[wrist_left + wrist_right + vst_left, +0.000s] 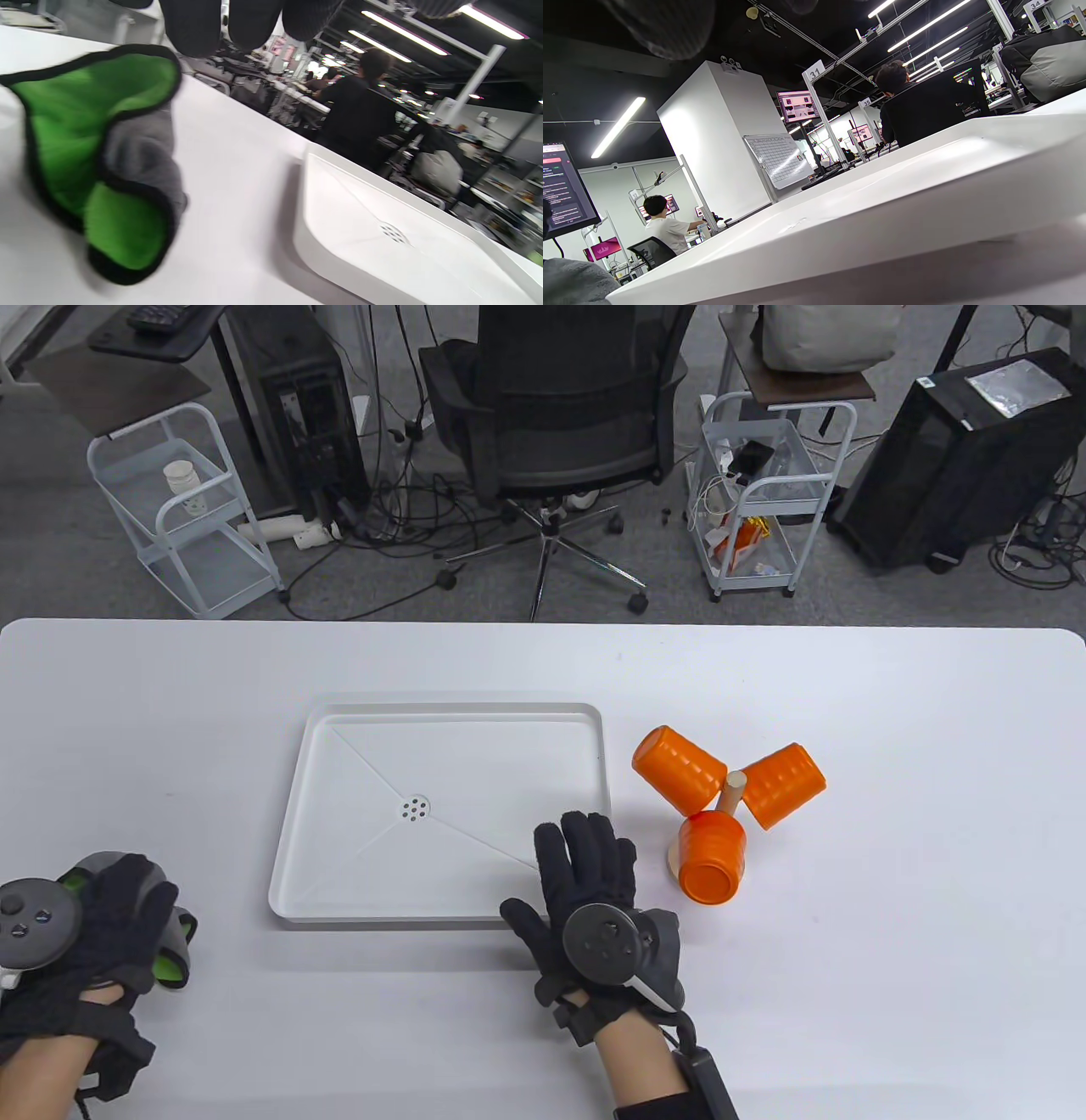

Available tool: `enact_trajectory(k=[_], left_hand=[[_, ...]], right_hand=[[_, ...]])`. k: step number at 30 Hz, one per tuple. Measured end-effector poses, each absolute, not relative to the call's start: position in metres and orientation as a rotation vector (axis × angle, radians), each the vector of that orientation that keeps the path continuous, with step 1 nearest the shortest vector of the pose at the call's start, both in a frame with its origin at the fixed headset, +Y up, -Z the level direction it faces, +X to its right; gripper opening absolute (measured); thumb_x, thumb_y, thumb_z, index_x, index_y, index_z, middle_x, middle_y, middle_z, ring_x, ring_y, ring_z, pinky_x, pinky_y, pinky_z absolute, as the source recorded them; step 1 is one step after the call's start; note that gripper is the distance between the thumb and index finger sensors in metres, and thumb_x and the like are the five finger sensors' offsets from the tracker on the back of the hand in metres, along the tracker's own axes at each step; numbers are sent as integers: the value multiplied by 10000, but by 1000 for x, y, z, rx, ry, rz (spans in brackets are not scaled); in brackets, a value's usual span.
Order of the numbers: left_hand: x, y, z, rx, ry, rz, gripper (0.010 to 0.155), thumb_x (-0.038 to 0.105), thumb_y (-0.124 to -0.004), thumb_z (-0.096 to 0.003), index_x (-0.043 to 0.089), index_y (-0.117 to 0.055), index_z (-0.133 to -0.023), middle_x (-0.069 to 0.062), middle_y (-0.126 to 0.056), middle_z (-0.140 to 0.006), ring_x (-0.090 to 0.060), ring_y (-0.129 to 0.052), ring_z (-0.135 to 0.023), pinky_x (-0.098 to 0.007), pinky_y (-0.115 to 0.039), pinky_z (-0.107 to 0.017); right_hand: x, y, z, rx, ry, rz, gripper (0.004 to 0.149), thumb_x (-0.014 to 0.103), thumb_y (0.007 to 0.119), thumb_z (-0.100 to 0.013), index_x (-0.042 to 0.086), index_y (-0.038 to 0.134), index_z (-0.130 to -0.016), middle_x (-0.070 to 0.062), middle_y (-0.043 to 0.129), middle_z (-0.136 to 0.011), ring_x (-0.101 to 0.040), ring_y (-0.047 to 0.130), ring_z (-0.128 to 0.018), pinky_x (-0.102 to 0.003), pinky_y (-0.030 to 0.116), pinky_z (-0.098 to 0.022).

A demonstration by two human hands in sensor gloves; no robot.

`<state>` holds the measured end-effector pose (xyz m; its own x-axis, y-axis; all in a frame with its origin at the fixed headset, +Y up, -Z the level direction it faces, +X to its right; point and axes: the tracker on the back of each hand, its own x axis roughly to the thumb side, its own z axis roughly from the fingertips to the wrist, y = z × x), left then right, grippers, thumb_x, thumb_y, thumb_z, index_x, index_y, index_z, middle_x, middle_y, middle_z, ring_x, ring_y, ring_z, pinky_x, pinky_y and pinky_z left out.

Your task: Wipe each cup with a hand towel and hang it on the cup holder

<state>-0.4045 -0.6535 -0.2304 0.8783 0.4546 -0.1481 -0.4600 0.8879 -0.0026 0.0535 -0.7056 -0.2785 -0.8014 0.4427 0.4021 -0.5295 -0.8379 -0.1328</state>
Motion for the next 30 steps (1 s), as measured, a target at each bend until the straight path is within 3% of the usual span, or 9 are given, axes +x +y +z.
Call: enact_trajectory(k=[17,30], left_hand=[[-276,-712,-276,-187,-172,323,834,720,-582,-467,322,-249,-1120,30,-254,-1262,-404,-328,-1169,-669,-270,-798],[-266,-741,-285,-233,-169,297,855,704,-609,-473,338,-166,-1107,56,-93,-1246,-355,-76,-1142,-629,-100,-770]], right_hand=[[46,-710,-276,533,-287,2593,839,567,684,-490,131,302,-1098,-195,228,-1187,-519,148,-1050,-671,163,-712],[37,-718,-276,565,-230,2641,843,570,681,-491,131,295,-1098,-191,213,-1190,-516,126,-1046,-670,156,-710]])
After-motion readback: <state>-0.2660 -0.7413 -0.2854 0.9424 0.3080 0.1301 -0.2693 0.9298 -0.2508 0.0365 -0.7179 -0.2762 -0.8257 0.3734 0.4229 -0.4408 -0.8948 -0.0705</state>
